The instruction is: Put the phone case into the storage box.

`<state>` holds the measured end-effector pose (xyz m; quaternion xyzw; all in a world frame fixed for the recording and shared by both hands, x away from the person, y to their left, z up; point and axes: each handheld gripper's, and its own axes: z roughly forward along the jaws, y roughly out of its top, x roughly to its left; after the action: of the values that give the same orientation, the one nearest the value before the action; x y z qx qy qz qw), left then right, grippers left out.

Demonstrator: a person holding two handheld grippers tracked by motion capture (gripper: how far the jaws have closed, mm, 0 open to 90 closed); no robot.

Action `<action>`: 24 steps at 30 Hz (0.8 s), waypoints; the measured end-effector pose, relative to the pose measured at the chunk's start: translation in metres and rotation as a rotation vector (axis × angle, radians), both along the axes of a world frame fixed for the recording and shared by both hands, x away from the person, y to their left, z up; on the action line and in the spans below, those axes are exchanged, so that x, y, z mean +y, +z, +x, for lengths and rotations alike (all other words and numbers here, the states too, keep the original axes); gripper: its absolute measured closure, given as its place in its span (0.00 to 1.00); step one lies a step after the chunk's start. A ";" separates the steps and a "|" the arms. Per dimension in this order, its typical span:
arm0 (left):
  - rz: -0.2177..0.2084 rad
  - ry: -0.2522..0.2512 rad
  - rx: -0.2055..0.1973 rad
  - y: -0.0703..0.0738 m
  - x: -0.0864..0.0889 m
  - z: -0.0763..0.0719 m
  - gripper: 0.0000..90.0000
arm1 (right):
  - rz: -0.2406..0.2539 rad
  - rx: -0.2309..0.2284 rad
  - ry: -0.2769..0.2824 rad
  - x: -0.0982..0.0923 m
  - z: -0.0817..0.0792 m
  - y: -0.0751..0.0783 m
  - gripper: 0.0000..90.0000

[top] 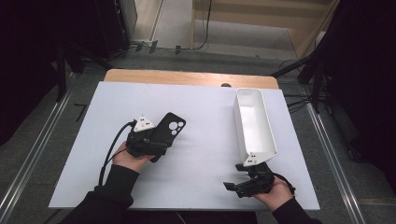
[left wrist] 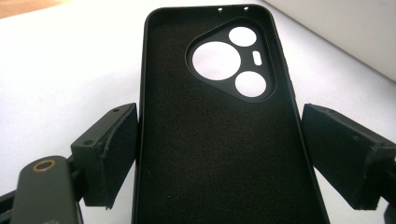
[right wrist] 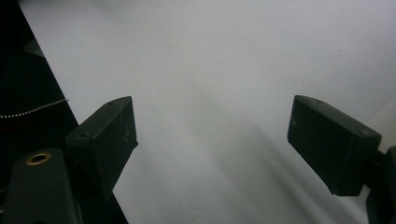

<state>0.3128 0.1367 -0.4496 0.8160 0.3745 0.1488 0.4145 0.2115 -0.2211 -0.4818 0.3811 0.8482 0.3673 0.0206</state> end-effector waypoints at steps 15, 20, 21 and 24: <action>-0.070 0.052 -0.121 0.002 -0.015 -0.025 0.15 | 0.022 -0.021 -0.004 0.010 -0.003 0.009 0.16; -0.090 0.070 -0.132 0.000 -0.017 -0.030 0.15 | 0.054 -0.048 -0.012 0.016 -0.004 0.017 0.16; -0.090 0.069 -0.134 -0.001 -0.017 -0.031 0.15 | 0.061 -0.051 -0.017 0.016 -0.003 0.018 0.16; -0.099 0.069 -0.132 -0.003 -0.020 -0.033 0.15 | 0.094 -0.043 -0.032 0.015 -0.001 0.021 0.16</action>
<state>0.2794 0.1169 -0.4522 0.7696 0.3812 0.1975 0.4727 0.2109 -0.2057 -0.4608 0.3871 0.8232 0.4145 0.0265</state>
